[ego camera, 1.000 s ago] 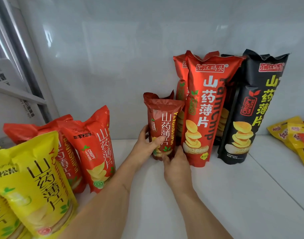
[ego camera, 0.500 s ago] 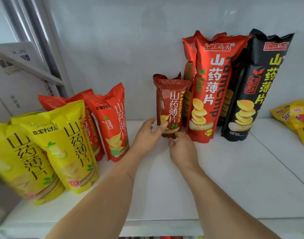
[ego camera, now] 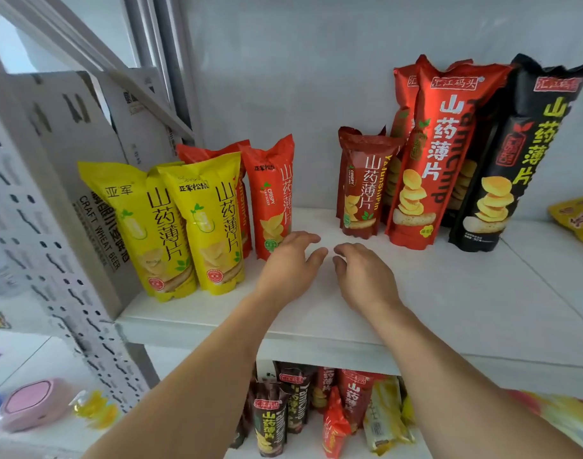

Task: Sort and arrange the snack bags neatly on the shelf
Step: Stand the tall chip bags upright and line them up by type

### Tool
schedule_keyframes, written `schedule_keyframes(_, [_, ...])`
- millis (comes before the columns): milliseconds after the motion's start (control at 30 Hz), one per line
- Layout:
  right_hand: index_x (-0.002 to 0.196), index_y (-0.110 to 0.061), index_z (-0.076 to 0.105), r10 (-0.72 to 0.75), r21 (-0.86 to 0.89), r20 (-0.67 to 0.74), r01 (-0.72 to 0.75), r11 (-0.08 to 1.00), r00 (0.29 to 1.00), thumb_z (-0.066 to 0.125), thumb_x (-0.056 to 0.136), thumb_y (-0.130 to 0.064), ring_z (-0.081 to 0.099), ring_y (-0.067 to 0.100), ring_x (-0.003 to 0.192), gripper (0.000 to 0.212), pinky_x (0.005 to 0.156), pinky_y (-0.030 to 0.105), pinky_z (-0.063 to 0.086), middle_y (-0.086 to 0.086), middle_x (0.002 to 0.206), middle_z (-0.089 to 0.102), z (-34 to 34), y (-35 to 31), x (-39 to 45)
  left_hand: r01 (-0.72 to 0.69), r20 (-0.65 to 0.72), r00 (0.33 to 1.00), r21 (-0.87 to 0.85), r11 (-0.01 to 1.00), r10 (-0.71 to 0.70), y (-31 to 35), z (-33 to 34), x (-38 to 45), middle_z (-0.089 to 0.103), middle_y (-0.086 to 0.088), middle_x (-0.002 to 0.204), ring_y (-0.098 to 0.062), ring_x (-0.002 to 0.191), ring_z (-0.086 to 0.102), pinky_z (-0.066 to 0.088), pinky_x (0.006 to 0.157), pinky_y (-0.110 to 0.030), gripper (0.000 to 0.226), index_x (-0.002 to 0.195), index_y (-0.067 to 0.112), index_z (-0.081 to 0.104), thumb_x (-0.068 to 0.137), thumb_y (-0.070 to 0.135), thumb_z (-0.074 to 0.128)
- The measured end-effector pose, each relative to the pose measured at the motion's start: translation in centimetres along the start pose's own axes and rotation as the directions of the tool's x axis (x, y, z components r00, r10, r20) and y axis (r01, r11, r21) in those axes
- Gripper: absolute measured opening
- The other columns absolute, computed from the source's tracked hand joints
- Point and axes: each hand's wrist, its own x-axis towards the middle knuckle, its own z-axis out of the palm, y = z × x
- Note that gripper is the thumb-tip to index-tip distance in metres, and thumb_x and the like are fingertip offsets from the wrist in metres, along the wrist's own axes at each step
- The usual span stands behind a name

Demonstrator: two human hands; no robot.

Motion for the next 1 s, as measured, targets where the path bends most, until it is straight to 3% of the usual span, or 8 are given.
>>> schedule_keyframes(133, [0.134, -0.014, 0.057, -0.052, 0.092, -0.001, 0.052, 0.994, 0.999, 0.043, 0.103, -0.023, 0.056, 0.026, 0.118, 0.034, 0.09, 0.034, 0.046, 0.007, 0.131, 0.061, -0.4, -1.3, -1.4, 0.016, -0.06, 0.998, 0.039, 0.999, -0.014, -0.8, -2.2, -3.0, 0.056, -0.001, 0.139, -0.019, 0.125, 0.055, 0.044, 0.101, -0.031, 0.037, 0.132, 0.016, 0.061, 0.099, 0.033, 0.057])
schedule_keyframes(333, [0.131, -0.017, 0.059, -0.166, 0.334, 0.02, 0.149, 0.93, 0.986, 0.049, 0.102, -0.026, 0.06, 0.02, 0.114, 0.032, 0.093, 0.032, 0.048, 0.002, 0.127, 0.063, -1.0, -5.6, -3.2, 0.078, -0.302, 0.951, 0.036, 0.996, -0.064, -2.0, -5.3, -7.0, 0.067, -0.002, 0.115, -0.022, 0.099, 0.064, 0.051, 0.08, -0.031, 0.023, 0.113, 0.014, 0.071, 0.098, 0.026, 0.059])
schedule_keyframes(433, [0.135, -0.018, 0.055, -0.191, 0.457, 0.083, 0.133, 0.88, 0.978, 0.054, 0.1, -0.028, 0.058, 0.017, 0.118, 0.036, 0.095, 0.028, 0.045, 0.001, 0.131, 0.061, -1.0, -8.1, -4.1, 0.072, -0.508, 0.858, -0.023, 0.997, -0.074, -2.8, -7.2, -8.8, 0.063, 0.005, 0.106, -0.02, 0.095, 0.064, 0.051, 0.08, -0.033, 0.021, 0.108, 0.013, 0.071, 0.099, 0.026, 0.058])
schedule_keyframes(567, [0.143, -0.016, 0.044, -0.206, 0.631, 0.171, 0.053, 0.774, 0.964, 0.063, 0.095, -0.031, 0.049, 0.006, 0.116, 0.054, 0.093, 0.018, 0.036, -0.011, 0.127, 0.052, -0.7, -11.4, -4.3, 0.165, -0.715, 0.658, -0.169, 0.972, -0.236, -4.2, -9.9, -9.8, 0.042, 0.002, 0.139, -0.02, 0.125, 0.047, 0.044, 0.097, -0.036, 0.044, 0.134, 0.017, 0.053, 0.097, 0.038, 0.059])
schedule_keyframes(700, [0.148, -0.027, 0.036, -0.162, 0.717, 0.169, -0.009, 0.697, 0.972, 0.077, 0.083, -0.038, 0.049, 0.006, 0.127, 0.078, 0.106, 0.033, 0.043, -0.014, 0.143, 0.05, 1.1, -13.9, -3.5, 0.227, -0.622, 0.692, -0.293, 0.929, -0.366, -5.8, -11.4, -9.3, 0.023, -0.003, 0.159, -0.021, 0.148, 0.021, 0.024, 0.118, -0.039, 0.074, 0.153, 0.013, 0.027, 0.095, 0.048, 0.056])
schedule_keyframes(833, [0.138, -0.041, 0.042, -0.156, 0.788, 0.139, -0.014, 0.616, 0.978, 0.084, 0.069, -0.043, 0.056, 0.006, 0.124, 0.081, 0.105, 0.046, 0.048, -0.016, 0.136, 0.057, 3.4, -14.7, -2.4, 0.211, -0.534, 0.732, -0.411, 0.887, -0.423, -7.4, -12.3, -8.3, 0.02, -0.004, 0.162, -0.02, 0.15, 0.019, 0.022, 0.121, -0.044, 0.086, 0.157, 0.015, 0.015, 0.092, 0.056, 0.054])
schedule_keyframes(900, [0.133, -0.047, 0.041, -0.147, 0.798, 0.149, -0.031, 0.602, 0.978, 0.085, 0.071, -0.037, 0.056, -0.003, 0.119, 0.077, 0.107, 0.043, 0.046, -0.024, 0.132, 0.055, 4.1, -15.1, -2.1, 0.208, -0.487, 0.75, -0.469, 0.858, -0.448, -8.1, -12.6, -7.8, 0.022, -0.002, 0.163, -0.02, 0.15, 0.021, 0.024, 0.121, -0.046, 0.088, 0.158, 0.019, 0.013, 0.091, 0.06, 0.053])
schedule_keyframes(1000, [0.142, -0.037, 0.033, -0.101, 0.81, 0.189, -0.097, 0.578, 0.977, 0.081, 0.08, -0.018, 0.051, -0.021, 0.108, 0.081, 0.105, 0.028, 0.046, -0.033, 0.125, 0.051, 4.8, -15.5, -2.0, 0.191, -0.422, 0.789, -0.524, 0.83, -0.447, -9.1, -13.3, -7.3, 0.029, 0.004, 0.161, -0.019, 0.147, 0.029, 0.03, 0.119, -0.041, 0.087, 0.158, 0.027, 0.014, 0.089, 0.065, 0.052])
